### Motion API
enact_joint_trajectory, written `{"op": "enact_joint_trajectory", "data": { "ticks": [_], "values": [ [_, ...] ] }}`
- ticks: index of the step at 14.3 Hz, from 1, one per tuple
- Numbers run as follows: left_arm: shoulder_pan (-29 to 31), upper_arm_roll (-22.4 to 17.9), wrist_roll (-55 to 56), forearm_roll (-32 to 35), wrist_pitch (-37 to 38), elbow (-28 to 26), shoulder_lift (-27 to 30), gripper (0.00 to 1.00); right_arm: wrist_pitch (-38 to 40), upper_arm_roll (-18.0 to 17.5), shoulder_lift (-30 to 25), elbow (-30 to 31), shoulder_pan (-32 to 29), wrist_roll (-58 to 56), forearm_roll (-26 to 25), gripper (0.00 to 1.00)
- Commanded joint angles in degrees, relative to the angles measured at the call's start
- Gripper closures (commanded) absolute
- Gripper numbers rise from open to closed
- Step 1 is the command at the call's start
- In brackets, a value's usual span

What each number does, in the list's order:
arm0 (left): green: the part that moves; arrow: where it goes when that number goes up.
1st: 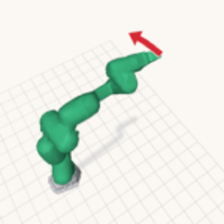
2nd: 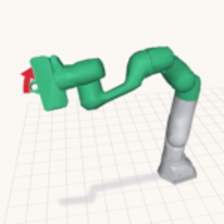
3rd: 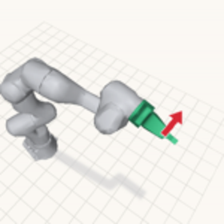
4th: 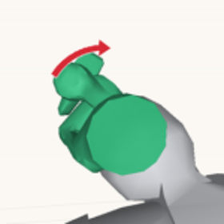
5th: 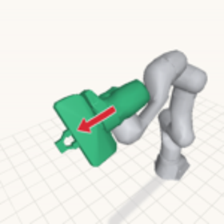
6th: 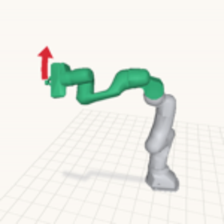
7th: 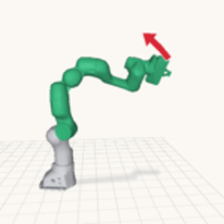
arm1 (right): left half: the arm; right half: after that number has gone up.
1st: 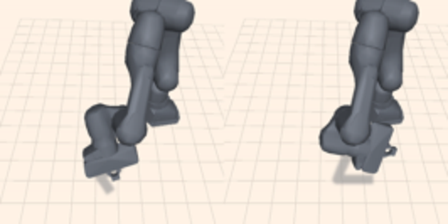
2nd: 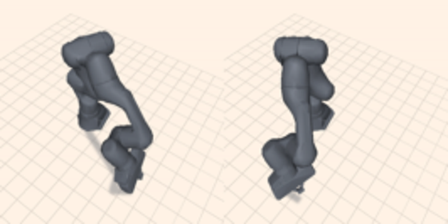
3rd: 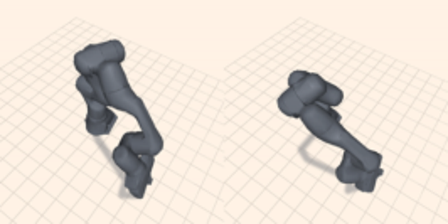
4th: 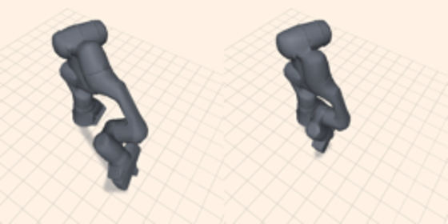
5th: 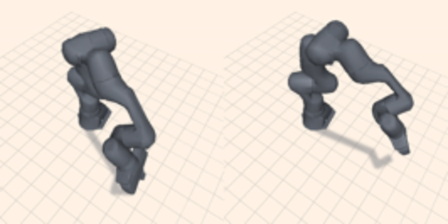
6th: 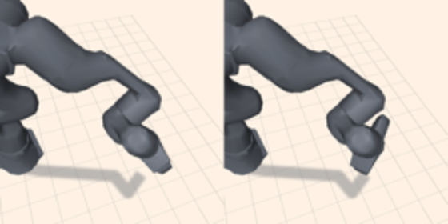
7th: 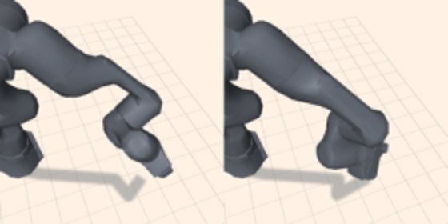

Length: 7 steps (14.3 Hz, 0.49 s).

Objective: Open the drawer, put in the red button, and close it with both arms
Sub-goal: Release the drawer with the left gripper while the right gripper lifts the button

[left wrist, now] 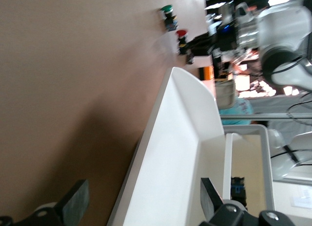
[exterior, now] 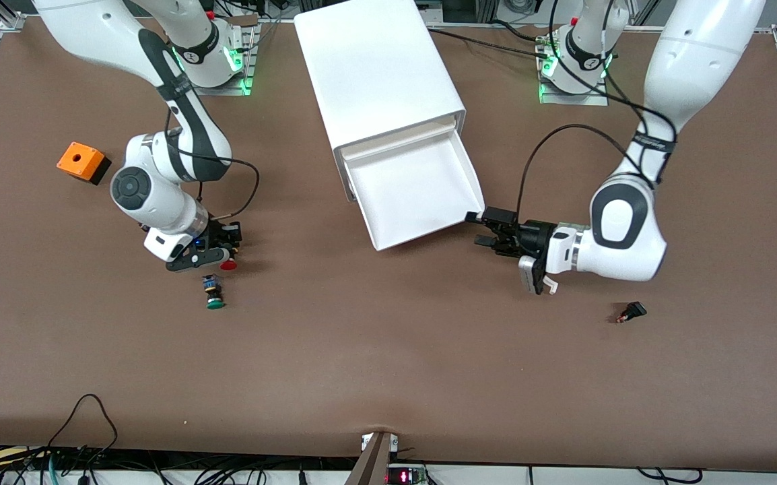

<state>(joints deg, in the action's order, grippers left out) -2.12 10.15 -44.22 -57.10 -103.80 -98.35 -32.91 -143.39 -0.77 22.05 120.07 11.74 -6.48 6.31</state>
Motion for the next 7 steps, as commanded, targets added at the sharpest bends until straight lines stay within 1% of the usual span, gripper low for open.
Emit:
{"op": "enact_joint_trajectory", "data": {
  "ticks": [1,4,7],
  "values": [
    [-0.17,-0.22,5.27,11.35,0.71,4.55,1.53,0.00,1.97,-0.29,-2.97,-2.20,-0.23,-3.43,-0.25,0.75],
    [-0.17,-0.22,10.72,25.06,2.55,8.77,2.84,0.00,2.58,-0.11,-3.94,-6.59,-0.23,-9.75,-0.33,0.75],
    [-0.17,-0.22,14.16,41.23,5.79,13.69,4.34,0.00,4.08,0.07,-3.94,-11.77,-0.32,-20.55,-1.99,0.75]
  ]
}}
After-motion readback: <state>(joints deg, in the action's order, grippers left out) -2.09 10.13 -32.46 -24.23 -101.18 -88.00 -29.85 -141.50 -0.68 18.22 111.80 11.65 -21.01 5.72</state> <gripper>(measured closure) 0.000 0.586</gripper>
